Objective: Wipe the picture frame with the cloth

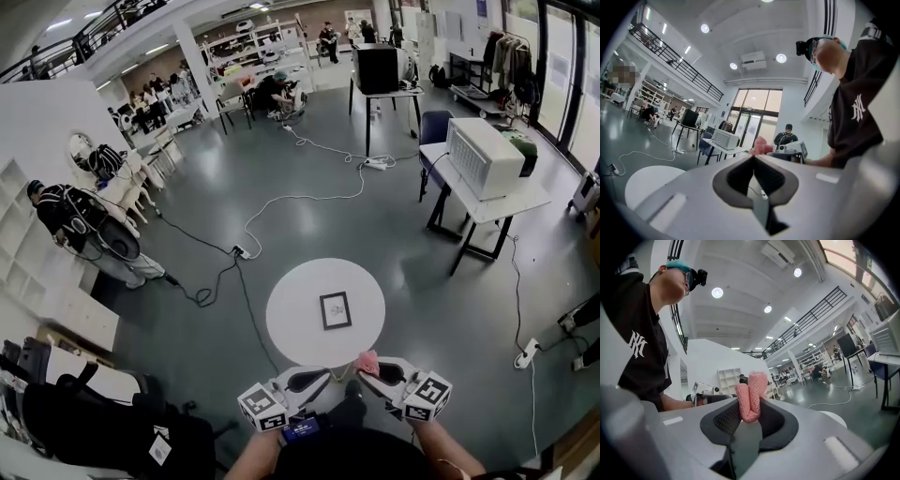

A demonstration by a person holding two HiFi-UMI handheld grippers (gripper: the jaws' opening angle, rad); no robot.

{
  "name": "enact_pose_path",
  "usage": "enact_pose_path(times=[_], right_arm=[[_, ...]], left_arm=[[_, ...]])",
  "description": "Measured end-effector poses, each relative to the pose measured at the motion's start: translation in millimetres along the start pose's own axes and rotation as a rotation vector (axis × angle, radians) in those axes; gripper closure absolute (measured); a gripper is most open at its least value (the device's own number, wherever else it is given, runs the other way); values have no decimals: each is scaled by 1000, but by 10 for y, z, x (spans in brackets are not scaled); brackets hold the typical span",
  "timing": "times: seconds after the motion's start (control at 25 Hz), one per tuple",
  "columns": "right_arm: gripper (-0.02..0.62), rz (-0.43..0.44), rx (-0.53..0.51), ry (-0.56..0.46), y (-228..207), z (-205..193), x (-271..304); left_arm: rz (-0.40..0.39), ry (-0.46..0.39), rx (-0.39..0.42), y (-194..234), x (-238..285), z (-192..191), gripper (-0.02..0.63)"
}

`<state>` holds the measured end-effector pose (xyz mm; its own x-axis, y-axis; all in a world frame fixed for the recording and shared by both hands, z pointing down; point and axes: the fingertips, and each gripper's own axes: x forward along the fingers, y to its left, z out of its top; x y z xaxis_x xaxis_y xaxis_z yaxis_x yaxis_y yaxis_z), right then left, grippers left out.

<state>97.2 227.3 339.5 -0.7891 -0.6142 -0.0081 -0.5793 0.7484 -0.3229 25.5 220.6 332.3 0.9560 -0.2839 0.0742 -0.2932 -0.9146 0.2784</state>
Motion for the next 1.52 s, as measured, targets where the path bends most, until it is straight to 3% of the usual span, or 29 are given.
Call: enact_pose_path(times=[0.32, 0.6, 0.96, 1.16, 1.36, 1.52], right_arm=[[506, 23, -6, 44, -617, 167, 239], [506, 65, -76, 57, -1206, 695, 766], [506, 62, -96, 98, -2022, 1051, 1223], [506, 83, -98, 125, -2385, 1143, 1599], [506, 146, -63, 205, -2627, 878, 1889], [506, 225, -26, 253, -2923, 695, 2185]], left_arm=[[79, -64, -34, 701, 339, 213, 603], [131, -133, -63, 1460, 533, 579, 603], [168, -157, -71, 2388, 816, 973, 603], [201, -166, -94, 2813, 861, 1001, 603], [299, -171, -160, 3096, 752, 702, 603], [445, -168, -164, 3475, 606, 523, 603]])
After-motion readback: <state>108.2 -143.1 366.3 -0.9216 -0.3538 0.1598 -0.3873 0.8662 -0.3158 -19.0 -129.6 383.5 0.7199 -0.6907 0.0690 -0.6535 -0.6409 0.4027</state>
